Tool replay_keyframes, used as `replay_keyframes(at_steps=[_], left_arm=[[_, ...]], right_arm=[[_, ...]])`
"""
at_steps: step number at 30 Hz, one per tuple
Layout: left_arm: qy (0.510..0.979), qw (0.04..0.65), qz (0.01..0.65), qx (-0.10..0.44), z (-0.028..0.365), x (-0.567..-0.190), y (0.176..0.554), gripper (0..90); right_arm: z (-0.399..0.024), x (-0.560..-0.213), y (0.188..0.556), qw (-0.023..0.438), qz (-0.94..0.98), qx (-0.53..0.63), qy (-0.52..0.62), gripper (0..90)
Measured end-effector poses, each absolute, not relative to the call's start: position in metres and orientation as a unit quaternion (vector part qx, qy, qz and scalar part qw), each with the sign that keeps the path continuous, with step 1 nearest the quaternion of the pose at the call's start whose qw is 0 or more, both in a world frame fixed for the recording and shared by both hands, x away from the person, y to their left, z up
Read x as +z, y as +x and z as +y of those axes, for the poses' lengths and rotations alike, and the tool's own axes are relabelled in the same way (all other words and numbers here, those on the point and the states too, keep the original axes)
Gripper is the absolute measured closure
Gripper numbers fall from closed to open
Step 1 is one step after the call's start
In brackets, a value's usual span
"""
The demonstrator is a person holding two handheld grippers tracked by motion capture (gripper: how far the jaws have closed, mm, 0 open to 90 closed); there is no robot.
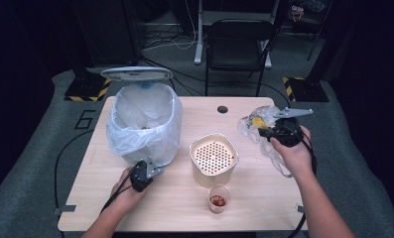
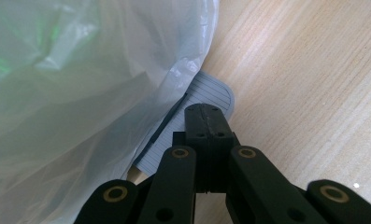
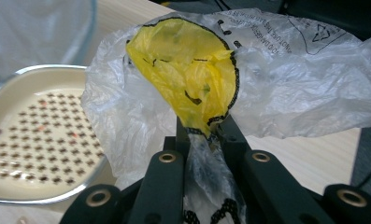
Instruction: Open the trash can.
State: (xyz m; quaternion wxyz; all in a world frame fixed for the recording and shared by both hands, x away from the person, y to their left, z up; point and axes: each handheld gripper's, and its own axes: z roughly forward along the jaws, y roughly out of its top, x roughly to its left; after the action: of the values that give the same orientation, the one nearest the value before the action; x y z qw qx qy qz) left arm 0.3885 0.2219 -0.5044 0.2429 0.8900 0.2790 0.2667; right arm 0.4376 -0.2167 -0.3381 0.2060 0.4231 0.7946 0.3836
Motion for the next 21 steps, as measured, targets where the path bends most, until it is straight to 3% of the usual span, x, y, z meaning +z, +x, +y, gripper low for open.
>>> replay_keyframes(at_steps=[21], left_arm=[[0.888, 0.241, 0.282, 0.272, 0.221, -0.505, 0.388, 90.0]], right_arm=[[-0.150, -0.298, 0.445, 0.145, 0.826, 0.435, 0.327, 81.8]])
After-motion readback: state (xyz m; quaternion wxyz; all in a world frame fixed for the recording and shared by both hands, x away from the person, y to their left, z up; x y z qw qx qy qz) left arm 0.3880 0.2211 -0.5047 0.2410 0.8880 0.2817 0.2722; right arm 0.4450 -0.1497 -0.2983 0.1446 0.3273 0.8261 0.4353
